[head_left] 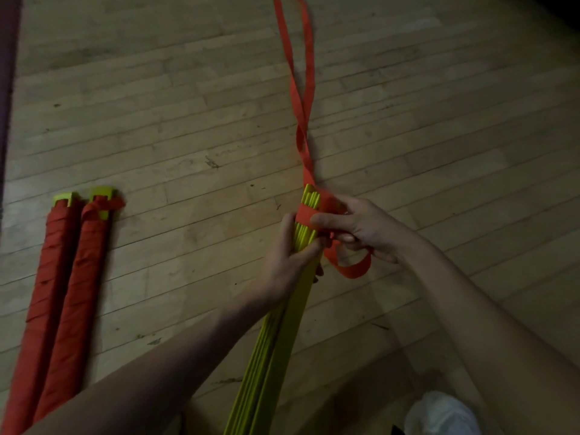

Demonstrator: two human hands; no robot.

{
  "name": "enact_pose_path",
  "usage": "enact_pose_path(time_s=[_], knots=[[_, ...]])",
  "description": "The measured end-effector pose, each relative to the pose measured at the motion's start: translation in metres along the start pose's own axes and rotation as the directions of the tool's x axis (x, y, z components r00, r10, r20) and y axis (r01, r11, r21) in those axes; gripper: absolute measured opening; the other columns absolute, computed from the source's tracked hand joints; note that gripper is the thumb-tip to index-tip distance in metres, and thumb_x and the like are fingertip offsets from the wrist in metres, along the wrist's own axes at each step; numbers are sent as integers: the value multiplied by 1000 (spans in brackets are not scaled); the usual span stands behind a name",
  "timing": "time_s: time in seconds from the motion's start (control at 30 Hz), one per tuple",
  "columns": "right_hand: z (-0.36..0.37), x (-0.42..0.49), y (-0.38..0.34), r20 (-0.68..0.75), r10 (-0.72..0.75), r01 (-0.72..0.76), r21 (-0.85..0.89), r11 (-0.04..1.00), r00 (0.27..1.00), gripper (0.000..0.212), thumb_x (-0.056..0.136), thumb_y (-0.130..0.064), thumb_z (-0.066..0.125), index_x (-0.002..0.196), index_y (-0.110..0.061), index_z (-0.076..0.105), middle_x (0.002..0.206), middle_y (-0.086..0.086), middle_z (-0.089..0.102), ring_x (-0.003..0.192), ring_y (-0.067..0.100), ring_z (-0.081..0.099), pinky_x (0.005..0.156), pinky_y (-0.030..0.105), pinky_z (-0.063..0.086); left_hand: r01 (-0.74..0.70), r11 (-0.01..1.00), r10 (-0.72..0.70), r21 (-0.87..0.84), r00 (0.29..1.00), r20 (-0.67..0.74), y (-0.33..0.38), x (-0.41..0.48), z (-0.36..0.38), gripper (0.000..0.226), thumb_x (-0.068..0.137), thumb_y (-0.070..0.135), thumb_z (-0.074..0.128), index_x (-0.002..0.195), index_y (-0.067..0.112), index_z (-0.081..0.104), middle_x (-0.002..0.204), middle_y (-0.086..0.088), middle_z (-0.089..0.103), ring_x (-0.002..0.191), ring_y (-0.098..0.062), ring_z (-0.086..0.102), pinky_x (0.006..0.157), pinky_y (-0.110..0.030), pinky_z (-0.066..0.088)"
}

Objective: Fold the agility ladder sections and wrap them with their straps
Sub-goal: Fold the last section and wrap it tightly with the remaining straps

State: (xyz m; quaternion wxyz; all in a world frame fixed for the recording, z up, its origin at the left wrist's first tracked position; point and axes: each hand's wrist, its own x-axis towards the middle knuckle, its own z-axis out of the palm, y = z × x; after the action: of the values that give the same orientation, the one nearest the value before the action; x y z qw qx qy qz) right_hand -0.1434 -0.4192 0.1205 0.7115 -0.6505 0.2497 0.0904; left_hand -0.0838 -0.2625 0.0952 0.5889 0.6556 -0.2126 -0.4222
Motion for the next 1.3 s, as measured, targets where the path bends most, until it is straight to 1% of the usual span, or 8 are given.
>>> enact_pose_path(time_s=[0.2, 0.47, 0.6, 0.83, 0.97, 1.07, 1.23, 1.3], knots=[[-16, -7, 0, -45, -99, 93, -116, 989, 994, 50, 66, -19, 77, 111, -21, 55, 57, -6, 60, 42, 4, 47, 40, 15, 35, 140, 965, -120, -222, 988, 99, 6, 0, -5, 34, 93, 12, 57, 124, 15, 43, 89, -17, 61, 65, -32, 61, 58, -41, 54], [-10, -9, 9, -53, -150, 139, -174, 975, 987, 38, 64, -39, 75, 95, -20, 62, 77, -6, 69, 69, 7, 67, 66, 21, 50, 188, 923, -149, -336, 979, 137, 14, 1, -8, 46, 88, 10, 60, 129, 11, 41, 92, -22, 59, 61, -32, 59, 55, -38, 54], [-6, -12, 5, -31, -69, 69, 12, 998, 997, 27, 86, -7, 63, 108, -4, 47, 75, 9, 58, 39, -1, 54, 38, 9, 37, 191, 915, -152, -355, 979, 133, 11, 2, -8, 52, 78, 18, 61, 127, 13, 44, 87, -20, 60, 57, -32, 59, 54, -37, 53], [-9, -13, 14, -15, -14, 15, 45, 999, 1000, 22, 84, -10, 63, 102, -14, 51, 58, 3, 61, 38, 6, 48, 33, 12, 28, 215, 920, -162, -328, 970, 181, 10, 6, -12, 49, 78, 17, 60, 126, 17, 49, 93, -20, 65, 67, -35, 64, 61, -40, 56], [-11, -14, 19, 33, -12, 11, 35, 999, 999, 39, 77, -24, 67, 114, -21, 54, 63, 11, 66, 31, 4, 32, 32, 15, 18, 220, 928, -177, -302, 971, 162, 9, 8, -11, 49, 80, 15, 56, 128, 6, 45, 88, -21, 62, 64, -29, 63, 59, -37, 55], [-14, -13, 11, -26, -88, 88, 10, 996, 996, 45, 78, -1, 69, 117, -18, 54, 87, 6, 64, 49, -3, 57, 42, 7, 37, 265, 908, -209, -324, 958, 199, 9, 7, -7, 50, 73, 21, 52, 115, -6, 48, 77, -16, 60, 57, -24, 60, 53, -31, 52], [-20, -9, 2, 126, -30, 20, 80, 997, 992, 60, 71, -12, 80, 125, -12, 54, 89, -3, 69, 71, 5, 64, 55, 16, 44, 424, 768, -188, -480, 866, 463, 11, 6, -3, 27, 65, 23, 53, 79, 3, 65, 69, -11, 57, 50, -21, 54, 52, -26, 47], [-17, -5, 2, 219, -29, 3, 116, 993, 975, 79, 47, -33, 92, 114, -9, 59, 87, 0, 70, 77, 13, 64, 62, 21, 48, 481, 707, -138, -519, 813, 565, 10, 6, -3, 28, 62, 28, 58, 79, 9, 68, 67, -7, 56, 50, -18, 53, 54, -25, 47]])
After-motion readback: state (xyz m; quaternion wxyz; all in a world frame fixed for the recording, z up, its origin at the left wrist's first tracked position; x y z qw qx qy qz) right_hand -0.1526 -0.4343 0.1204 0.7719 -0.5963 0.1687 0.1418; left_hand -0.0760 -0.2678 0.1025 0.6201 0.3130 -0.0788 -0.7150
